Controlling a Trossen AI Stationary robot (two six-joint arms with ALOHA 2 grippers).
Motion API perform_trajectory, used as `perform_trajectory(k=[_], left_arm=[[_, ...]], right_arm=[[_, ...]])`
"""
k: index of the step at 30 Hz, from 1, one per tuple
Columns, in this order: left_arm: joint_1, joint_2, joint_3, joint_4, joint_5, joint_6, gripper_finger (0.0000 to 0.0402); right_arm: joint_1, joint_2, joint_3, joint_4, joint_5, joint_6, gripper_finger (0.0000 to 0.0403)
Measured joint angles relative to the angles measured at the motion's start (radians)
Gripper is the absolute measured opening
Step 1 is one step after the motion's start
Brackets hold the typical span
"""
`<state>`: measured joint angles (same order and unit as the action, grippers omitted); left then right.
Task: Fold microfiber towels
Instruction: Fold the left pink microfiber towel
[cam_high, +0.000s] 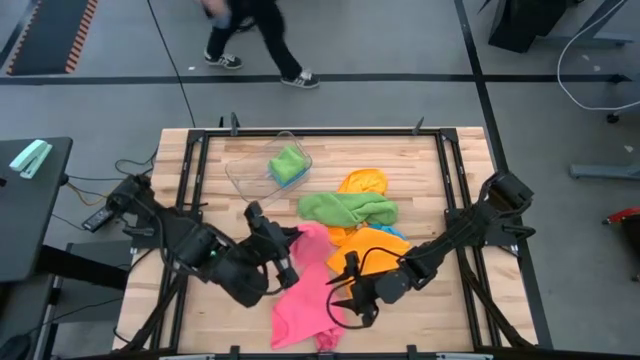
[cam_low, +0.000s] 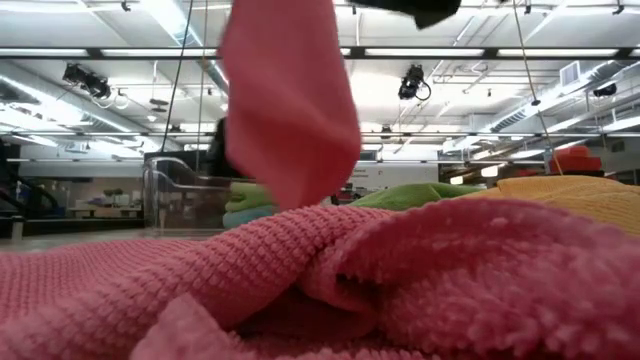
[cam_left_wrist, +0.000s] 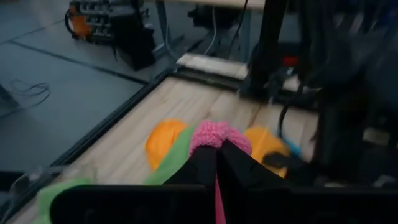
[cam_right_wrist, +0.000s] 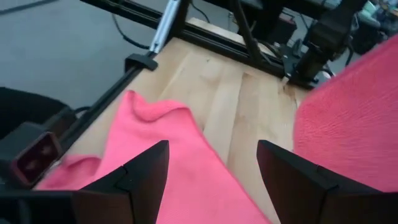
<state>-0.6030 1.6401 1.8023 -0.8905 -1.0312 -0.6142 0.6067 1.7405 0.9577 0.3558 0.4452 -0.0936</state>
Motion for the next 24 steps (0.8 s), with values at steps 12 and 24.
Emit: perform_trajectory(k=[12, 24], left_arm=[[0.018, -0.004, 0.000, 0.305, 0.007, 0.286, 0.0008], [0.018, -0.003, 0.000, 0.611, 0.007, 0.522, 0.0009]], right_arm=[[0.069, 0.029, 0.009, 0.035, 0.504, -0.053, 0.0252], [0.071, 0.029, 0.092, 0.037, 0.625, -0.212, 0.0252]])
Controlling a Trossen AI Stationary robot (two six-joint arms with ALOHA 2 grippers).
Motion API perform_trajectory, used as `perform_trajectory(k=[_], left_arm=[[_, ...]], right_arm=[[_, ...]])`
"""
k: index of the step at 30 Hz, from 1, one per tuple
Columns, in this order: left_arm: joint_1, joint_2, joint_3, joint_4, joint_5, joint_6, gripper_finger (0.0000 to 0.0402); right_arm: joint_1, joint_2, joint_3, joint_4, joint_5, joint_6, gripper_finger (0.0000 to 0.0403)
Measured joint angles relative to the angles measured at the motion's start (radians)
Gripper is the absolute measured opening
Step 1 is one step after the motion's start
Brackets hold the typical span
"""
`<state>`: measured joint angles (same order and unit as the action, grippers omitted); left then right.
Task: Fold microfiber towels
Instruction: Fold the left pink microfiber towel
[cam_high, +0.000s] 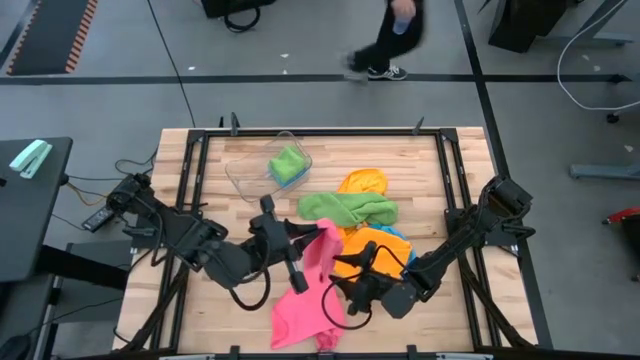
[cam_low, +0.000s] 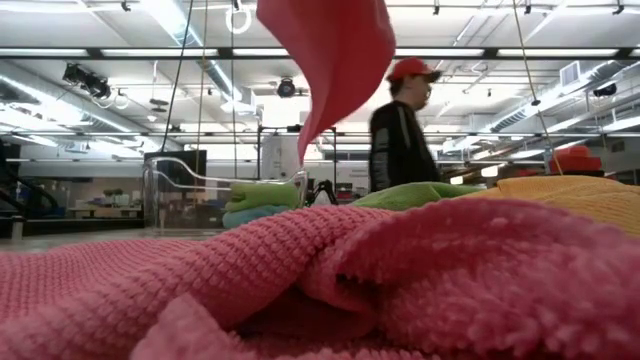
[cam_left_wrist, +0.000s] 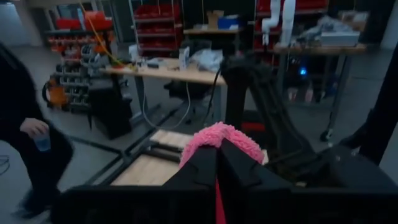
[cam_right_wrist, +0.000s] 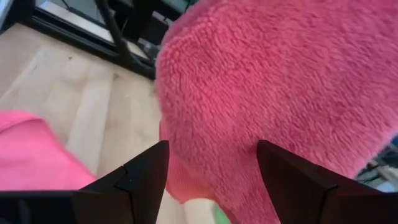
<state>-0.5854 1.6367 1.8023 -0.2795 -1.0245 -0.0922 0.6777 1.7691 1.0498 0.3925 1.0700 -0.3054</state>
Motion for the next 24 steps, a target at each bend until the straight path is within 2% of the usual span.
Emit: perform_trajectory(k=[10, 16, 24], left_arm=[[0.017, 0.001, 0.000, 0.283, 0.000, 0.212, 0.0029], [0.028, 0.001, 0.000, 0.388, 0.037, 0.289, 0.0009], [0.035, 0.002, 0.000, 0.460, 0.068, 0.310, 0.0029]], right_arm=[[0.001, 0.000, 0.100, 0.001, 0.209, -0.136, 0.0252], [0.005, 0.000, 0.126, -0.001, 0.325, -0.204, 0.0252], [-0.028, 0.000, 0.131, 0.000, 0.356, -0.199, 0.0252]])
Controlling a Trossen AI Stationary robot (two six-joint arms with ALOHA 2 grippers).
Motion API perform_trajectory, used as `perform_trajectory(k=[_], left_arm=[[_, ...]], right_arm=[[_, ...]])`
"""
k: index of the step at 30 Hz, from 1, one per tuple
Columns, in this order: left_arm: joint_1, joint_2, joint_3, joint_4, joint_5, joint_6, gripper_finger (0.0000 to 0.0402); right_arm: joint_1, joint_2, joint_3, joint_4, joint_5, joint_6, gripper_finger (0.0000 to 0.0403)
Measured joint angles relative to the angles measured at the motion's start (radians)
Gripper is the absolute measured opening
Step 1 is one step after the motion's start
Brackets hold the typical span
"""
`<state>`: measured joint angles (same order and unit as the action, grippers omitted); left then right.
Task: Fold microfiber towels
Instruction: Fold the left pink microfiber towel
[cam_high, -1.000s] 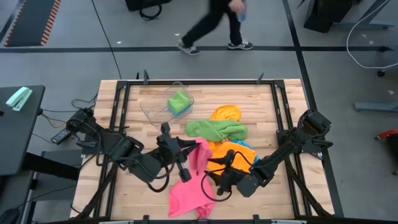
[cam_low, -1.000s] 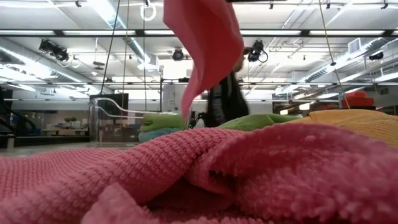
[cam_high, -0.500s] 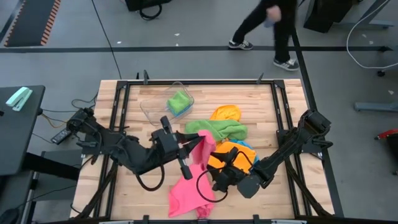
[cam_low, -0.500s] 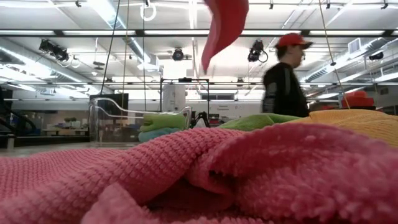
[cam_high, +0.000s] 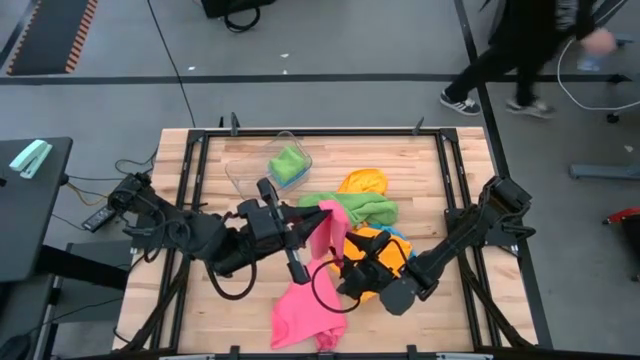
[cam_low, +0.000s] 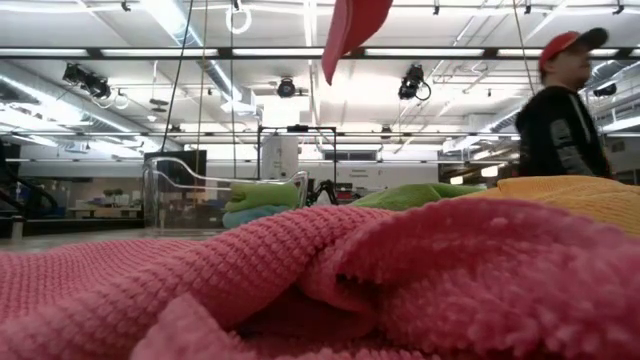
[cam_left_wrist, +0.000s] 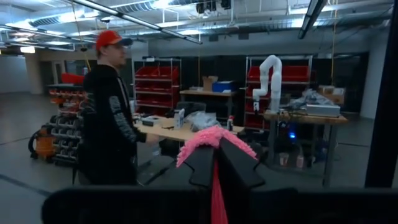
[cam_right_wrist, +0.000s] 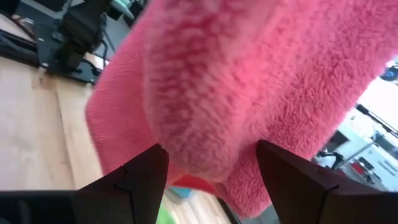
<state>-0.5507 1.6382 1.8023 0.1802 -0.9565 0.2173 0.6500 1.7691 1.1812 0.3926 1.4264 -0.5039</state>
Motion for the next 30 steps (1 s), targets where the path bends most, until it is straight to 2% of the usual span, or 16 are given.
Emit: perform_trajectory(k=[9, 15, 25, 30], left_arm=[[0.000, 0.000, 0.000, -0.022, 0.000, 0.015, 0.0008], [-0.003, 0.000, 0.000, -0.058, 0.000, -0.012, 0.0026], [-0.003, 0.000, 0.000, -0.101, 0.000, -0.023, 0.0008], [-0.003, 0.000, 0.000, -0.121, -0.001, -0.061, 0.0021]], right_arm=[[0.026, -0.004, 0.104, 0.003, 0.008, -0.104, 0.0252], [0.059, -0.005, 0.162, -0.001, 0.010, -0.184, 0.0252], [0.112, -0.005, 0.173, -0.003, 0.092, -0.196, 0.0252], [0.165, -0.005, 0.173, -0.012, 0.145, -0.210, 0.0252]])
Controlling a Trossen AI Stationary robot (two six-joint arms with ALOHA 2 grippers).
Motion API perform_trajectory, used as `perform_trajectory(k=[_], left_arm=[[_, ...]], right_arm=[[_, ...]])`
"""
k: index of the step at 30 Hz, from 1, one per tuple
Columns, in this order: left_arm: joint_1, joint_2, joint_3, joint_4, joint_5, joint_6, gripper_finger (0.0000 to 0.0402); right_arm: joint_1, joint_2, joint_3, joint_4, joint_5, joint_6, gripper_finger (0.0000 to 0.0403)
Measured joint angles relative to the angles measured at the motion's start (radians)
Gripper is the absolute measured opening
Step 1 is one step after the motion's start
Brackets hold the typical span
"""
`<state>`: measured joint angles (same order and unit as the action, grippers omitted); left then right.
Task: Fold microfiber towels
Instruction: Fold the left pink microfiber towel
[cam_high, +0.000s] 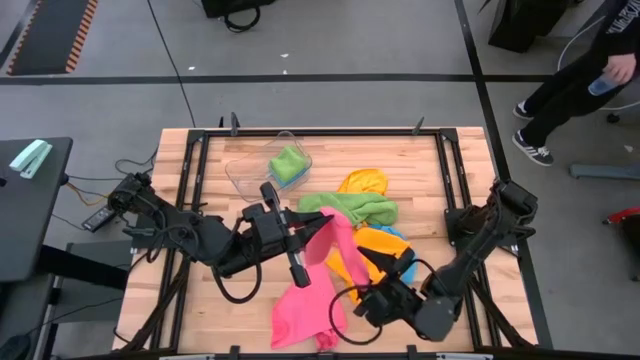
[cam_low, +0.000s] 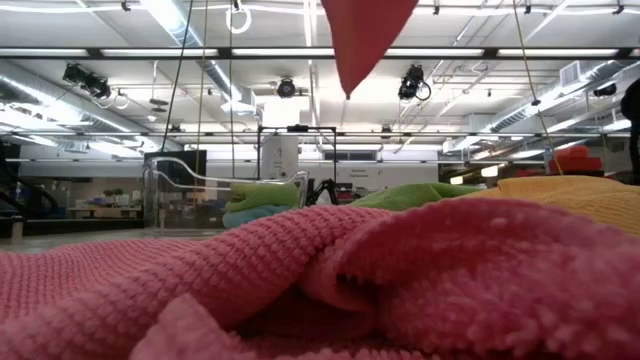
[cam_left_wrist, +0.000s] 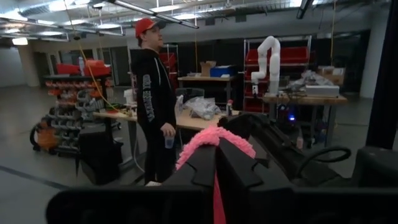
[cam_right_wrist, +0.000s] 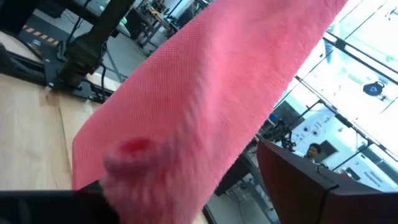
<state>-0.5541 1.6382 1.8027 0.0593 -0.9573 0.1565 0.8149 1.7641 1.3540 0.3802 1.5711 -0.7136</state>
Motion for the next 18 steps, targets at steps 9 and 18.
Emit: perform_trajectory(k=[9, 18], left_arm=[[0.000, 0.000, 0.000, -0.134, -0.001, -0.086, 0.0007], [0.002, 0.000, 0.000, -0.182, -0.002, -0.094, 0.0028]], right_arm=[[0.021, 0.000, 0.000, -0.145, -0.004, 0.141, 0.0211], [0.012, 0.000, -0.001, -0.363, -0.128, 0.425, 0.0130]])
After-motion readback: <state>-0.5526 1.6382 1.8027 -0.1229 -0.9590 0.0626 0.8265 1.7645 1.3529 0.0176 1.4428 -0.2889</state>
